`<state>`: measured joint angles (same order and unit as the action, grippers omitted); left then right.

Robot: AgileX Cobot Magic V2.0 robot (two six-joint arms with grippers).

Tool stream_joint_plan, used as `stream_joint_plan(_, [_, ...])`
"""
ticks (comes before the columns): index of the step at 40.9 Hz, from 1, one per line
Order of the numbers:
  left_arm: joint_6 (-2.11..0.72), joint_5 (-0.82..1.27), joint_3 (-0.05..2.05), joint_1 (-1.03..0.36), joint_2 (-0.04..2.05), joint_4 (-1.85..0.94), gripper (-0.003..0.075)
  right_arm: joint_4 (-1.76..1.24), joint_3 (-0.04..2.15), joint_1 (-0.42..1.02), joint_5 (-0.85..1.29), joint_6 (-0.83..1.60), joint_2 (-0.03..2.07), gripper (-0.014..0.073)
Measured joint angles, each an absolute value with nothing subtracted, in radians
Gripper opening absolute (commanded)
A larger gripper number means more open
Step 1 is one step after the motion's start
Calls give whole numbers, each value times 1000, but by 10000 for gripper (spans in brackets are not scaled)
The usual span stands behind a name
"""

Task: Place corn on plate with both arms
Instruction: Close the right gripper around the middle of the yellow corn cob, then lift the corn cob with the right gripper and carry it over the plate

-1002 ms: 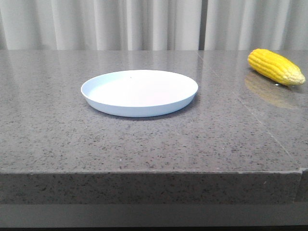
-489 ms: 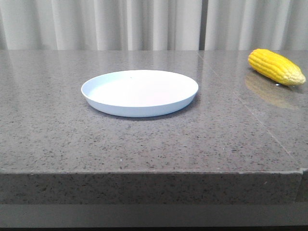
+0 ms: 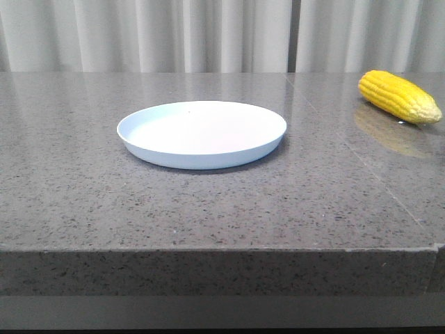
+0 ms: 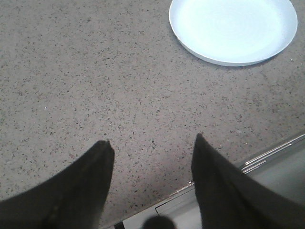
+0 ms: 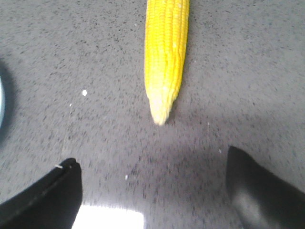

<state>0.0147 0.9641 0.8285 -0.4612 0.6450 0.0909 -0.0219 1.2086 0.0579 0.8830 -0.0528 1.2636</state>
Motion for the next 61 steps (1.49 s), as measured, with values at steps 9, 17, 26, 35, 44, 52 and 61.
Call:
stream_joint_plan(9, [15,964,828,-461,645,91,363,0,1417,58,919,-53,1531,636])
stream_joint_plan(17, [15,964,828,-461,645,91,363,17,1554,58,925,-53,1695,636])
stream_joint_plan(26, [15,964,828,-461,645,91,363,19,1656,58,913,-53,1835,636])
stream_joint_plan(35, [15,964,828,-461,645,91,363,19,1672,58,866,-53,1915,636])
stream_joint_plan(44, [15,964,828,-461,645,91,363,19,1673,58,854,-53,1956,627])
stream_joint_plan(52, [15,964,828,-461,645,91,363,21,1673,58,856,-53,1965,330])
stream_joint_plan(61, [15,964,828,-461,645,91,363,23,1675,58,867,-53,1963,239])
